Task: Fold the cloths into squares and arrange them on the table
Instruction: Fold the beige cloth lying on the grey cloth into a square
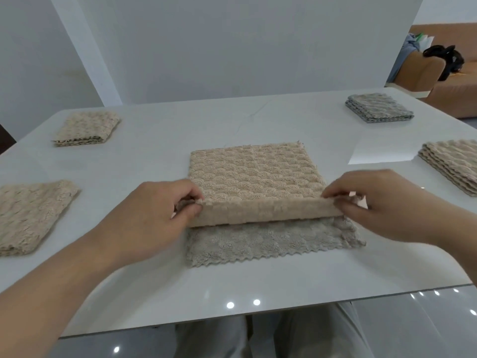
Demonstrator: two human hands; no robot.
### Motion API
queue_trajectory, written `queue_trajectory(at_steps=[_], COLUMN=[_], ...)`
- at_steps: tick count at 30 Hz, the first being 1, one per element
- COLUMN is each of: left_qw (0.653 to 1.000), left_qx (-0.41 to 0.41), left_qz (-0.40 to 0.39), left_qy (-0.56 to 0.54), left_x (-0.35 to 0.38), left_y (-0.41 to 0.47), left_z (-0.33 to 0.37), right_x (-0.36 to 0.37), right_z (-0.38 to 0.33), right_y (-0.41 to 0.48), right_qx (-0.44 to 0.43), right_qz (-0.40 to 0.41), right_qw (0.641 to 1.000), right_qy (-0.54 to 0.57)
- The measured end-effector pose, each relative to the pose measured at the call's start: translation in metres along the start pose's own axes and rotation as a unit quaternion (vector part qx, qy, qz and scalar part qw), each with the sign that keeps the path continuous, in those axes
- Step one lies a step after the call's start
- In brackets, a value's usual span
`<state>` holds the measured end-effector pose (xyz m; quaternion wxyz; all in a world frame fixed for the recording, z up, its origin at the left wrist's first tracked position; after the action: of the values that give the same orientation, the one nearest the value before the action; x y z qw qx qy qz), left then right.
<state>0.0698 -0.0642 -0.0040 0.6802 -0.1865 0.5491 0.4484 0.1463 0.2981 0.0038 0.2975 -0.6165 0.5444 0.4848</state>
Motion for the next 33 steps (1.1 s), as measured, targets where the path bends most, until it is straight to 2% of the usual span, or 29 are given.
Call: queue_trajectory(at_steps=[3, 7, 13, 17, 21, 28, 33], left_qw=[0.998, 0.995, 0.994, 0.994, 0.994, 0.995, 0.995], left_qx=[-0.023, -0.059, -0.088, -0.101, -0.100, -0.083, -0.063], left_qz=[0.049, 0.076, 0.062, 0.032, 0.009, 0.012, 0.029], left_qy=[-0.020, -0.027, 0.006, 0.030, 0.038, 0.055, 0.074], left_x=[-0.004, -0.003, 0.015, 0.034, 0.049, 0.053, 0.055], left_y=[0.029, 0.075, 0.131, 0.150, 0.156, 0.162, 0.165], left_z=[-0.008, -0.023, -0.049, -0.062, -0.071, -0.075, -0.079], right_x=[-0.014, -0.021, -0.008, 0.011, 0.025, 0.027, 0.025], right_z=[0.005, 0.019, 0.047, 0.065, 0.075, 0.080, 0.083], right_y=[0.025, 0.071, 0.137, 0.159, 0.167, 0.170, 0.175], right_qx=[0.020, 0.029, 0.066, 0.109, 0.127, 0.139, 0.133], right_qz=[0.035, 0.072, 0.060, 0.040, 0.015, 0.000, 0.013], right_qw=[0.999, 0.997, 0.996, 0.993, 0.992, 0.988, 0.990], right_qy=[0.029, 0.004, -0.030, 0.003, 0.021, 0.065, 0.039])
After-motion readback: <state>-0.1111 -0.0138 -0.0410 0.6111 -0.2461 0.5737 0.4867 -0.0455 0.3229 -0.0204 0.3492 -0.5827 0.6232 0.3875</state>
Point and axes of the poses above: each hand's wrist, its own y-axis towards the middle knuckle, its own x-axis out of the palm, z = x × y, the point moved 1 cm from there along y, towards the middle knuckle, and after that the axes turned 5 degrees about y, right-handed, at the moved point
